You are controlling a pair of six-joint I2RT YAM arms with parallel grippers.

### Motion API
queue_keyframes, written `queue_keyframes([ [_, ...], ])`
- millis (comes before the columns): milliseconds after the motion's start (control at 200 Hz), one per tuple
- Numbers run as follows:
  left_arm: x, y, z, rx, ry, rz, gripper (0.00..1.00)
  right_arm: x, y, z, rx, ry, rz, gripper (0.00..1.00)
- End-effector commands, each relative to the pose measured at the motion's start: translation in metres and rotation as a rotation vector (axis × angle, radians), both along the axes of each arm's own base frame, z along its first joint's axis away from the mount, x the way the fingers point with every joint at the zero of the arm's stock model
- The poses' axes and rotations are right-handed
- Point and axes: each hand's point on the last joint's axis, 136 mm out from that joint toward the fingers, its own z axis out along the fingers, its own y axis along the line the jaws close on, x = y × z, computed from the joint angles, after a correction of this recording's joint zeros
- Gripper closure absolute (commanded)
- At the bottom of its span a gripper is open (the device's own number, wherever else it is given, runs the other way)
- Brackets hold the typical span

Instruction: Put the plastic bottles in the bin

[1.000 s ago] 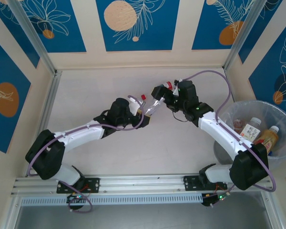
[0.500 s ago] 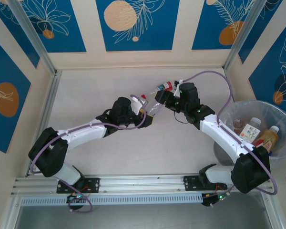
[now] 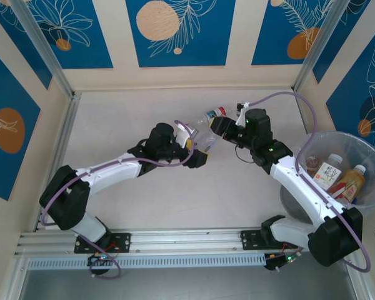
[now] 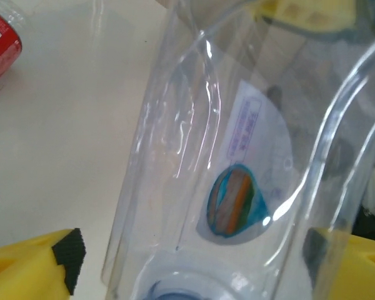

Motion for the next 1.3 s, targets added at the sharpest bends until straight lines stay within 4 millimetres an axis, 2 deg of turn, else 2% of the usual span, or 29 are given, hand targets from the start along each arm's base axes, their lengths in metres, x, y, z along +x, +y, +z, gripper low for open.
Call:
queue_keyframes([
  [0, -0.003, -0.005, 0.018, -0.045, -0.019, -0.02, 0.01, -0.004, -0.006, 0.007, -0.019, -0.028, -0.003, 0.53],
  [290, -0.01, 0.017, 0.037, -0.118, -0.171, 0.034, 0.01, -0.008, -0.017, 0.025, -0.06, -0.084, -0.029, 0.54],
  [450, -0.005, 0.038, 0.044, -0.128, -0.221, 0.144, 0.01, -0.012, -0.029, 0.039, -0.091, -0.119, -0.052, 0.55],
  [540, 0.004, 0.059, 0.052, -0.142, -0.253, 0.269, 0.01, -0.016, -0.044, 0.057, -0.126, -0.148, -0.079, 0.55],
  [640, 0.014, 0.083, 0.056, -0.128, -0.284, 0.406, 0.01, -0.029, -0.078, 0.094, -0.182, -0.237, -0.166, 0.55],
  [735, 0.02, 0.092, 0.051, -0.072, -0.28, 0.458, 0.01, -0.051, -0.122, 0.136, -0.23, -0.334, -0.291, 0.55],
  [870, 0.035, 0.09, 0.033, 0.03, -0.227, 0.493, 0.01, -0.099, -0.187, 0.188, -0.368, -0.46, -0.543, 0.54],
  [1010, 0.073, 0.091, 0.001, 0.194, -0.121, 0.588, 0.01, -0.16, -0.249, 0.225, -0.573, -0.547, -0.864, 0.54],
  [1085, 0.094, 0.085, -0.015, 0.268, -0.073, 0.574, 0.01, -0.19, -0.269, 0.236, -0.655, -0.574, -0.988, 0.54],
  [1145, 0.112, 0.079, -0.024, 0.303, -0.061, 0.554, 0.0, -0.205, -0.28, 0.234, -0.702, -0.55, -1.047, 0.54],
  [1295, 0.163, 0.073, -0.057, 0.367, 0.026, 0.511, 0.01, -0.213, -0.297, 0.197, -0.794, -0.386, -1.104, 0.53],
])
